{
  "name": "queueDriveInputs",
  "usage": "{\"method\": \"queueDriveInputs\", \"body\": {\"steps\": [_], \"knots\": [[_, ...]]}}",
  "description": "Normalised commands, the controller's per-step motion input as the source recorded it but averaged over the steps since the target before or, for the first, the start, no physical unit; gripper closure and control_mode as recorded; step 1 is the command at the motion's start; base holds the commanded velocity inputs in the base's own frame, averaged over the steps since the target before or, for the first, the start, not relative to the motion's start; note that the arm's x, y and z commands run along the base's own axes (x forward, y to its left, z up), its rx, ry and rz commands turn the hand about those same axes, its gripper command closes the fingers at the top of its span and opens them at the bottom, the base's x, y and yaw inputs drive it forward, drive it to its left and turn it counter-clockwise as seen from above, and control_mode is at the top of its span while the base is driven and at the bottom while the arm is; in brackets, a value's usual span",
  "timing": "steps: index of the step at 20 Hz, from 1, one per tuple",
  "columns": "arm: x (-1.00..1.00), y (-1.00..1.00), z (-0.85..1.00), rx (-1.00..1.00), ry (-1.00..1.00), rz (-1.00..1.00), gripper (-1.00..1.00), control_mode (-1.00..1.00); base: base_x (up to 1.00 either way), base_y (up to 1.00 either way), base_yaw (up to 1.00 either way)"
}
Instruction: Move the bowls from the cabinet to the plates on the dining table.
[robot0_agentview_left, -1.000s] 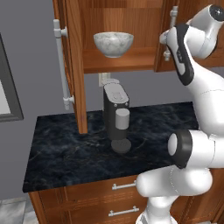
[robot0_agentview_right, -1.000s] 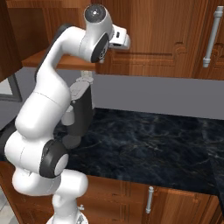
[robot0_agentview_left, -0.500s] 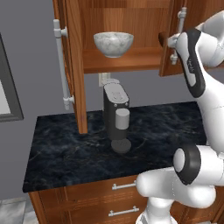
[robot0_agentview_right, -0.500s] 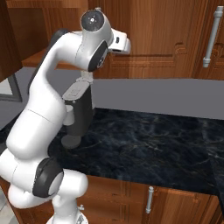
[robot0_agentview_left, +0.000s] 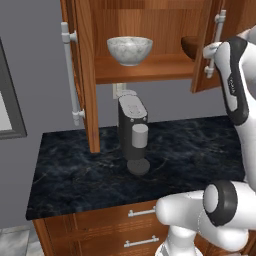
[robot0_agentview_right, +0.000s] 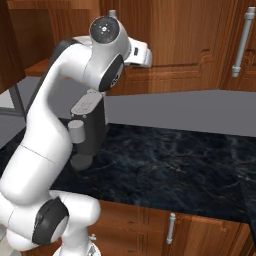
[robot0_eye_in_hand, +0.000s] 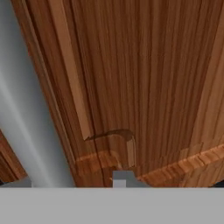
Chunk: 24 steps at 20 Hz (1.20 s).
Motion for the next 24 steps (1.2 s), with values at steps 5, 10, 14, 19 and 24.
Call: {"method": "queueDriveInputs", "body": {"steps": [5, 10, 14, 19, 24], "knots": [[-0.78, -0.79, 0.00, 0.04, -0.02, 0.00, 1.00, -1.00, 0.00, 0.00, 0.00], [-0.78, -0.82, 0.00, 0.05, -0.03, 0.00, 1.00, -1.00, 0.00, 0.00, 0.00], [-0.78, -0.82, 0.00, 0.04, -0.01, 0.00, 1.00, -1.00, 0.00, 0.00, 0.00], [-0.73, -0.82, 0.00, 0.03, 0.00, 0.00, 1.00, -1.00, 0.00, 0.00, 0.00], [-0.57, -0.73, 0.00, 0.03, 0.00, 0.00, 1.00, -1.00, 0.00, 0.00, 0.00]]}}
